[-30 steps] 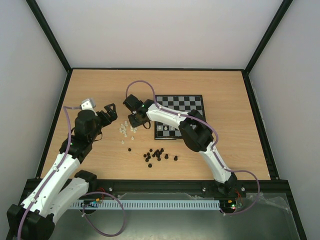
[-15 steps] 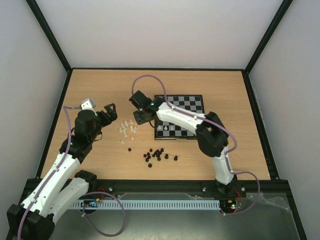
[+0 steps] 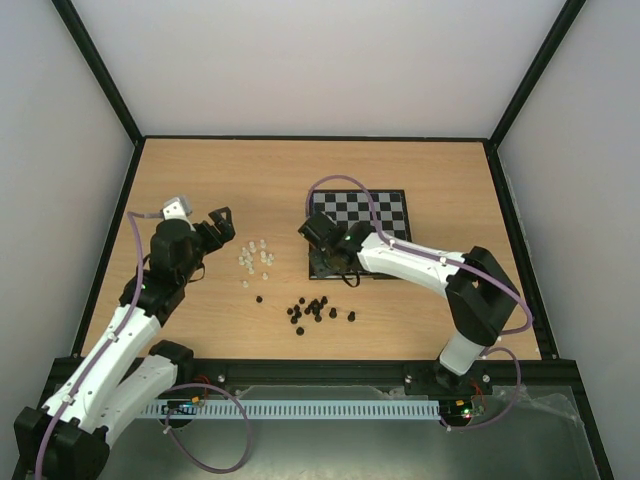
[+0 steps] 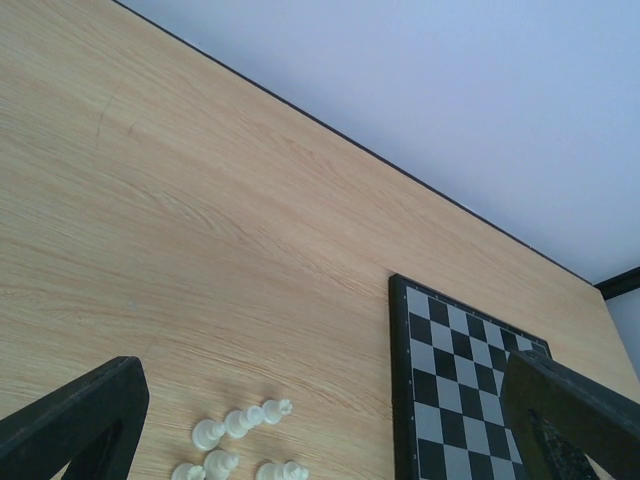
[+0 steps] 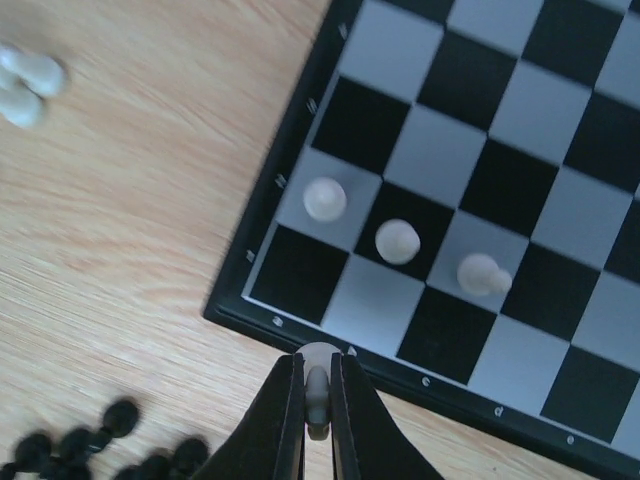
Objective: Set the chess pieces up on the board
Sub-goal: Place the chess piece on the chessboard, then pick up the chess piece at the center of the board, then place the chess piece on the chessboard.
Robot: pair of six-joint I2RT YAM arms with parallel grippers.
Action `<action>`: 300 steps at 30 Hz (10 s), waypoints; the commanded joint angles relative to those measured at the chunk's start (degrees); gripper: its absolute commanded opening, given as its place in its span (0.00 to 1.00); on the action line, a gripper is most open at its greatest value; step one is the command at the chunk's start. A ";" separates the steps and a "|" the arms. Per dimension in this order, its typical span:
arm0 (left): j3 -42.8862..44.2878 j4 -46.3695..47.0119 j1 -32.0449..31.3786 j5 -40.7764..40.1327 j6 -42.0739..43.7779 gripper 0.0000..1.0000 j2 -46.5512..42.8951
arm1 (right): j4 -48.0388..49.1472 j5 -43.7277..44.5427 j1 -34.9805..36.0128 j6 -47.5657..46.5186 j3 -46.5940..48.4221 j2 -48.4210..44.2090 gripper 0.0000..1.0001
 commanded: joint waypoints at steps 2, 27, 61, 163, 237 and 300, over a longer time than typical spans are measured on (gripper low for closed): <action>1.04 -0.10 0.36 -0.43 0.72 0.99 0.47 | 2.85 0.61 -1.57 2.33 -5.35 -2.21 0.06; 1.07 -0.10 0.40 -0.41 0.73 0.99 0.50 | 6.47 -2.37 -5.23 1.29 -6.51 3.30 0.05; 0.87 0.05 0.43 0.26 0.83 0.99 0.23 | 6.64 -4.90 -4.89 0.95 -9.24 -10.12 0.99; -2.16 1.78 5.45 1.46 -1.64 1.00 4.54 | 4.06 -6.56 2.17 -4.69 24.00 19.38 0.47; -1.95 2.44 5.79 1.70 -0.91 0.99 5.38 | -8.56 -5.26 5.31 -5.59 42.55 33.06 0.06; -2.24 2.27 5.76 2.20 -0.73 0.99 3.98 | 11.71 -8.64 -19.85 5.68 -23.18 -14.19 0.04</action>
